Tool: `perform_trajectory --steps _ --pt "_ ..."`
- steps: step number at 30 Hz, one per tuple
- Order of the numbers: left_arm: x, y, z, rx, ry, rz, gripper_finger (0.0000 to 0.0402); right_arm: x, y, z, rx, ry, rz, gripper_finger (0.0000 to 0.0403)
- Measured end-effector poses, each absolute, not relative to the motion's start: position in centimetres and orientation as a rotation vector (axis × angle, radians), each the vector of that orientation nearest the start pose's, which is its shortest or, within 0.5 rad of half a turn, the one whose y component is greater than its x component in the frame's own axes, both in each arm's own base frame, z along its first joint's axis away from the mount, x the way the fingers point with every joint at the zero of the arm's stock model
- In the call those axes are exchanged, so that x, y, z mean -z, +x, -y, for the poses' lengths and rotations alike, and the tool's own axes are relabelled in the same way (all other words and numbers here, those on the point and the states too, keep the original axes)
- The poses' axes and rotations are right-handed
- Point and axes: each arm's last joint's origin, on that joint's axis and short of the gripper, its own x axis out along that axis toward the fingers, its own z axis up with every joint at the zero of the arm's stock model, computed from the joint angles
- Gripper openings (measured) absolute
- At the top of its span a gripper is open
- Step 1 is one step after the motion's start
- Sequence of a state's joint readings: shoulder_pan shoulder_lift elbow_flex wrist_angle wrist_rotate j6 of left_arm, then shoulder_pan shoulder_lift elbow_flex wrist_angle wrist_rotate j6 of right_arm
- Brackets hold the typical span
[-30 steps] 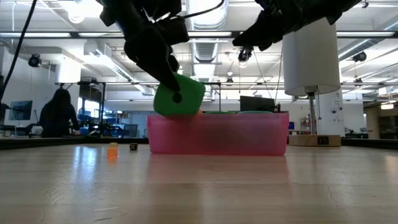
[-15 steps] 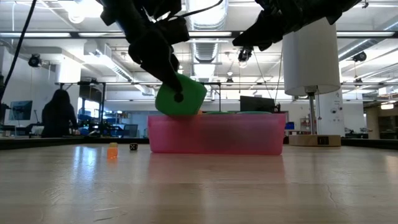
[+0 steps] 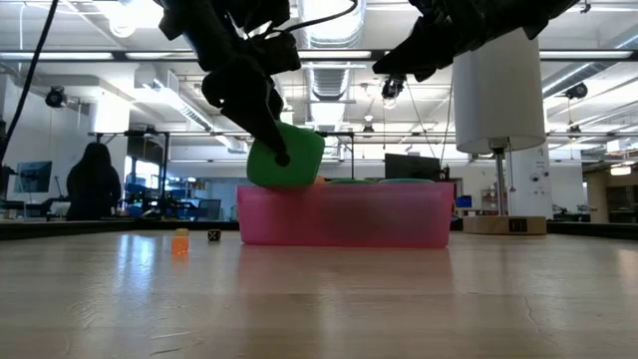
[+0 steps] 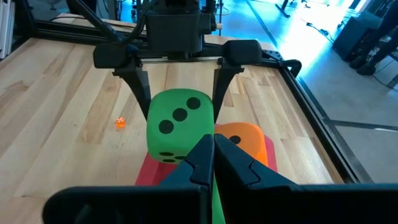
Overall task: Pick & Place Dice
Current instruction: Put the green die into the pink bin
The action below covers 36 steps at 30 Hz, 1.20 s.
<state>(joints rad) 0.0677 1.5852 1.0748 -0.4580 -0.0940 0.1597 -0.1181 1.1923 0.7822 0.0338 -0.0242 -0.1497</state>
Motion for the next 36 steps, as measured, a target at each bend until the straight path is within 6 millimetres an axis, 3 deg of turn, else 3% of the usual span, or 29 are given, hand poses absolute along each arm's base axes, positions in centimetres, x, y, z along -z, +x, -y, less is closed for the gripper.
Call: perform_trajectory --steps 18,27,36 --pt "-22.0 32.0 -2.4 -0.068 0.157 -0.981 0.0396 -26.7 26.4 3.0 0.051 -0.160 -0.380 0.0008" --pt "-22.0 32.0 -2.4 -0.067 0.157 -0.984 0.0395 -23.3 30.5 2.5 0.019 -0.168 -0.338 0.0008" --pt "-22.0 32.0 -2.4 -0.067 0.157 -0.985 0.0399 -22.0 33.4 1.9 -0.038 -0.165 -0.268 0.0008"
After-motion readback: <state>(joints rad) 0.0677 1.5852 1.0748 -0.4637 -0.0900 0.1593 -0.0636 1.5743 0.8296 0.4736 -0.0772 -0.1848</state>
